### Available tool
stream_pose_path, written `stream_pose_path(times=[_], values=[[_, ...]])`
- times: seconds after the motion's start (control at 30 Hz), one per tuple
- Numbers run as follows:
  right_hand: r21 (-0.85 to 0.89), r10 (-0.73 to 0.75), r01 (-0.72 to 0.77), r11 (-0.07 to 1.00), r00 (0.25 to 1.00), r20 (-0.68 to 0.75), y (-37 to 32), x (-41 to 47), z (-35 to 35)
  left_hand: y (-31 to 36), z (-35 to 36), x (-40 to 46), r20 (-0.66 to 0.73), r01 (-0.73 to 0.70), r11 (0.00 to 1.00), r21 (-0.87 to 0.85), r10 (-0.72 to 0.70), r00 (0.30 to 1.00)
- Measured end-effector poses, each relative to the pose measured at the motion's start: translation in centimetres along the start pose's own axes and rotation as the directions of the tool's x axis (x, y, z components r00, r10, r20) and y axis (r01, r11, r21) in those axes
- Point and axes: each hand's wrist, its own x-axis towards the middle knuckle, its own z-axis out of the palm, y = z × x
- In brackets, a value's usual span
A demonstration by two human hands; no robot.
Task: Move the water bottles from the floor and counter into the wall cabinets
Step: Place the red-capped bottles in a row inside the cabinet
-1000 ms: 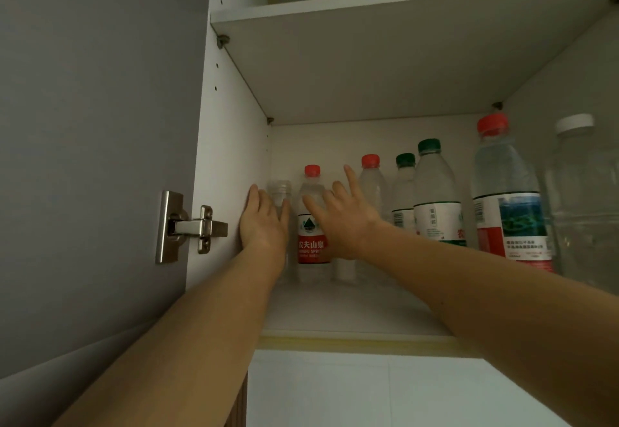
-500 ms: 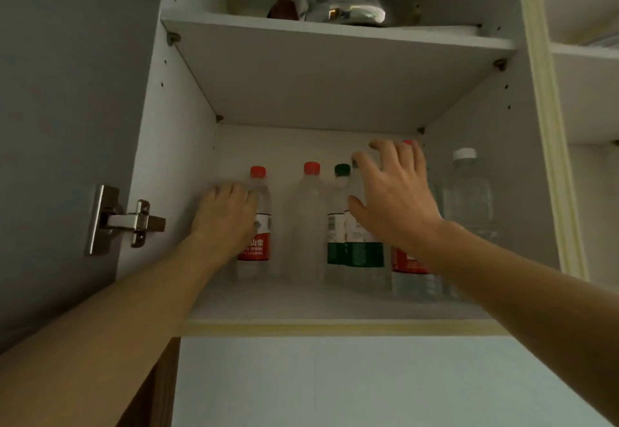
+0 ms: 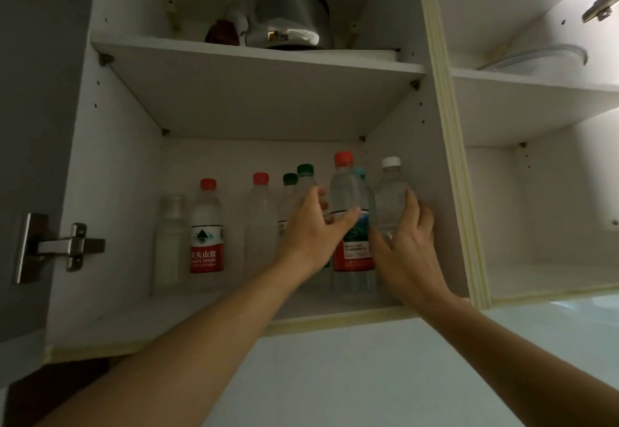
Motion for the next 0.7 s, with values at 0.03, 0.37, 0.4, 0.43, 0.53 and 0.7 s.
stream_pose_path(times=[0.03,0.37,0.4,0.43,0.53,0.7], values=[[0.034,0.016,-0.015,0.999,1.000,-0.011,0.0,0.0,-0.2,0.3,0.8,-0.1,0.013,0.044,0.999,-0.016,-0.043,0.999],[-0.085,0.178,-0.171,0.982,0.981,0.079,0.7,-0.8,-1.7,0.2,3.1,-1.1,0.032,0.137,0.990,0.012,-0.138,0.990],[-0.104,0.169,-0.161,0.981,0.983,0.075,0.7,-0.9,-1.7,0.2,2.7,-1.2,0.029,0.139,0.990,0.024,-0.139,0.990],[-0.120,0.162,-0.153,0.981,0.984,0.071,0.6,-1.0,-1.7,0.1,2.1,-1.4,0.025,0.141,0.989,0.033,-0.142,0.990],[-0.155,0.153,-0.141,0.978,0.986,0.068,0.5,-1.2,-1.8,-0.7,-0.5,-2.2,-0.002,0.152,0.985,0.077,-0.152,0.988],[-0.204,0.139,-0.123,0.971,0.988,0.065,0.4,-1.5,-1.8,-2.3,-5.4,-3.5,-0.044,0.201,0.970,0.133,-0.197,0.979]])
